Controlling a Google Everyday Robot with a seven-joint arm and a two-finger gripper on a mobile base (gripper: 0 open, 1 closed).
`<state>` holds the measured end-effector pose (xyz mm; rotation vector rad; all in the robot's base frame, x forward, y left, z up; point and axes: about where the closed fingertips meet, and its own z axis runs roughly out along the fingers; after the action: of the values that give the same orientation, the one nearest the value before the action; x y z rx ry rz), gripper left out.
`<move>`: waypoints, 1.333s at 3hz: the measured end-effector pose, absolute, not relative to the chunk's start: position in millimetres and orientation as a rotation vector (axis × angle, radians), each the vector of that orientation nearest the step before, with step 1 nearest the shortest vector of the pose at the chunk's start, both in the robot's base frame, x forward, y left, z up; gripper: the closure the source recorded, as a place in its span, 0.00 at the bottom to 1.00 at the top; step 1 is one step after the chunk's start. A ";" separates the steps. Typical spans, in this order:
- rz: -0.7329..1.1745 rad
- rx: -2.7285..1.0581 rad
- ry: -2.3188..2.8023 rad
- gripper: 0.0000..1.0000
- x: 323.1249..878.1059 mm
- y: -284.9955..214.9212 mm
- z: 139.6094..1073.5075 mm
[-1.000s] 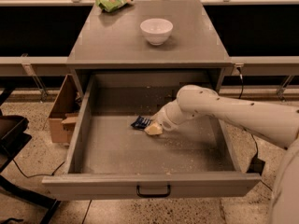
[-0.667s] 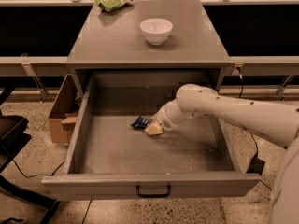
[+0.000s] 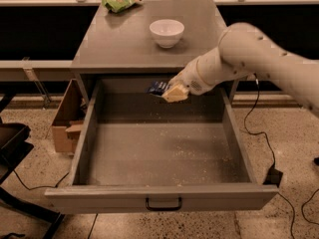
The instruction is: Pick rxbar blueberry from top drawer and place on counter
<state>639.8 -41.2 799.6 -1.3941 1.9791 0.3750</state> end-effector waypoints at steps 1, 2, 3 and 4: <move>0.370 -1.452 1.931 1.00 631.2 -44.6 879.2; 0.370 -1.511 1.901 1.00 629.1 -38.1 936.4; 0.370 -1.511 1.901 1.00 629.1 -38.0 936.3; 0.386 -1.493 1.907 1.00 642.0 -25.6 933.7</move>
Offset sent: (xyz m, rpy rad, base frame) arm -0.0095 0.0083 0.1909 -0.0455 -0.0407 0.1296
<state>642.0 -25.6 933.7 -1.4933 1.9068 0.3855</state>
